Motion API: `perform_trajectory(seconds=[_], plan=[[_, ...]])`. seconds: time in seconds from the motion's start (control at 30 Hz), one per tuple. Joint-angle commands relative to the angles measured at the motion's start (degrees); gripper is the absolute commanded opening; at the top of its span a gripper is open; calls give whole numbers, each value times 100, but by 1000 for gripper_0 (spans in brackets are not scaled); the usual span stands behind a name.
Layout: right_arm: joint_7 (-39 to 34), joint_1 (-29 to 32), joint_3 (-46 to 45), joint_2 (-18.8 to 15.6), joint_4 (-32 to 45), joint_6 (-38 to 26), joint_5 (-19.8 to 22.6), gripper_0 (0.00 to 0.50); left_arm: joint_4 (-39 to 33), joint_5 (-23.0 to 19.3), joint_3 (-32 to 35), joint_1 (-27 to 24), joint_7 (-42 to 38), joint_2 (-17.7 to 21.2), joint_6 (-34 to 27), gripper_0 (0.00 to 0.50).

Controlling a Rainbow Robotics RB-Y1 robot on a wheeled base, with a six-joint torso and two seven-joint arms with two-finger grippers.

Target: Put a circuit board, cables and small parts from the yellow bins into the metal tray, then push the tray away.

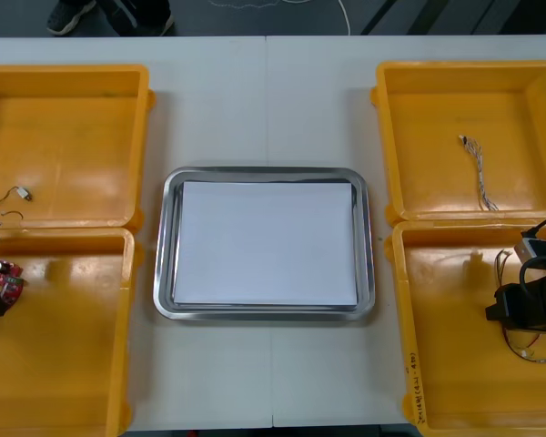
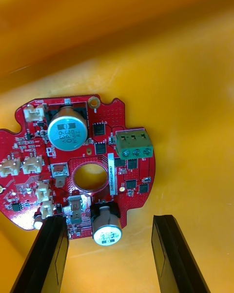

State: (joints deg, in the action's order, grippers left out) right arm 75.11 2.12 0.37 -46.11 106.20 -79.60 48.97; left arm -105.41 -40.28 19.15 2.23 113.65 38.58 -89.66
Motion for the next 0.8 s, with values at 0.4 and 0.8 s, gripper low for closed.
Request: perform_trajectory(seconds=[0.4,0.8], plan=[[-374,114,192,5,-134,138,-45,118,-6,275,-61,208,931,-290,133,500],[-480,87,104,-4,-90,120,34,0,-6,258,-43,208,931,-290,124,0]])
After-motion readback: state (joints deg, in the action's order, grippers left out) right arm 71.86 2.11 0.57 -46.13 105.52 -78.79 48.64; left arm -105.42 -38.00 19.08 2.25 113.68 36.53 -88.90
